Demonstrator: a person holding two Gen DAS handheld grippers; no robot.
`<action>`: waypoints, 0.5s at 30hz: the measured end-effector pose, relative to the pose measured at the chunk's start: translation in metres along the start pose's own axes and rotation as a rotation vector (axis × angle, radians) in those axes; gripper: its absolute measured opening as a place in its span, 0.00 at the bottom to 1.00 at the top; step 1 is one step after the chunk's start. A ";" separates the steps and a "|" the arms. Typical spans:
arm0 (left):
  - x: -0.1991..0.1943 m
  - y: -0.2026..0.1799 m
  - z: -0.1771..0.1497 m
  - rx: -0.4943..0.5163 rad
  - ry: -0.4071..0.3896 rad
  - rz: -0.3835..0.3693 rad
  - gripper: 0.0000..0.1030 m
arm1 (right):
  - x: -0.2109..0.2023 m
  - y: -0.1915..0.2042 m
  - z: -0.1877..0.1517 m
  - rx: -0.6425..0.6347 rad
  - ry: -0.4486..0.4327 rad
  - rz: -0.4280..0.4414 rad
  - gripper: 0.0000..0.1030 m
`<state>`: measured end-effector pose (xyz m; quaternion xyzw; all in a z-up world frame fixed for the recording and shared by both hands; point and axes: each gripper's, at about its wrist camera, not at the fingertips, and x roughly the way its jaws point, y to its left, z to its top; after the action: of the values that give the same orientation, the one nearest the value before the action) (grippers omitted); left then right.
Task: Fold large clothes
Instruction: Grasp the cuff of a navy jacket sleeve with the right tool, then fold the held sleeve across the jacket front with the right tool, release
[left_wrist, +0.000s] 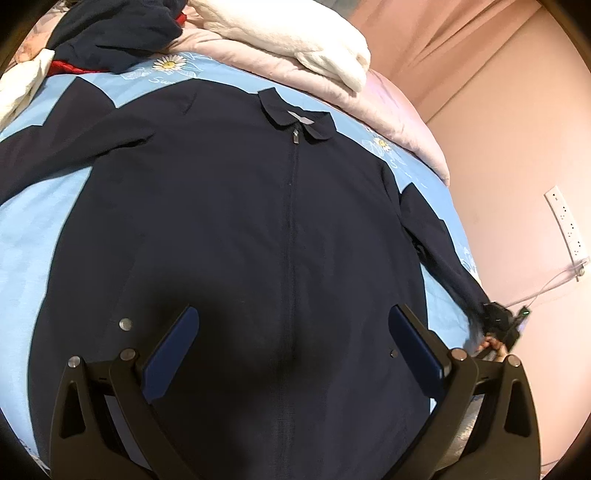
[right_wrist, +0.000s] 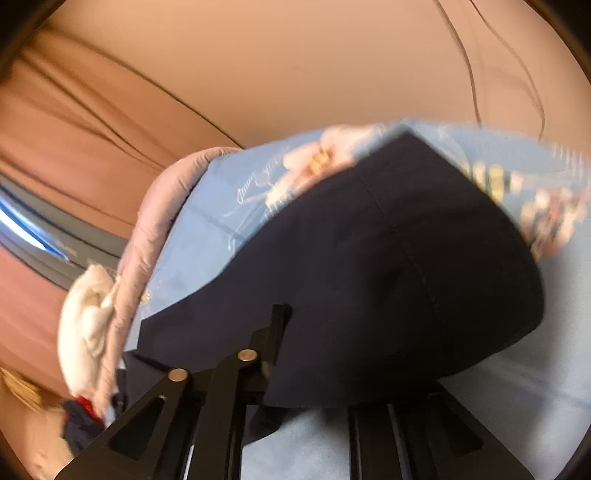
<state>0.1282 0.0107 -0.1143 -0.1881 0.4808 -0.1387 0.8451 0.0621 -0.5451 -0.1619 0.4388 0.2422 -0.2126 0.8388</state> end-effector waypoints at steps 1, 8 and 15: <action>-0.003 0.002 -0.001 0.003 -0.007 0.001 1.00 | -0.005 0.006 0.002 -0.029 -0.019 -0.005 0.09; -0.017 0.014 -0.001 0.001 -0.032 -0.011 1.00 | -0.079 0.093 0.016 -0.269 -0.152 0.017 0.09; -0.041 0.041 0.012 -0.021 -0.079 -0.010 1.00 | -0.121 0.256 -0.021 -0.684 -0.252 -0.025 0.09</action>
<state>0.1203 0.0664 -0.0961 -0.2046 0.4475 -0.1304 0.8608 0.1072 -0.3762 0.0614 0.1001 0.1994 -0.1820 0.9576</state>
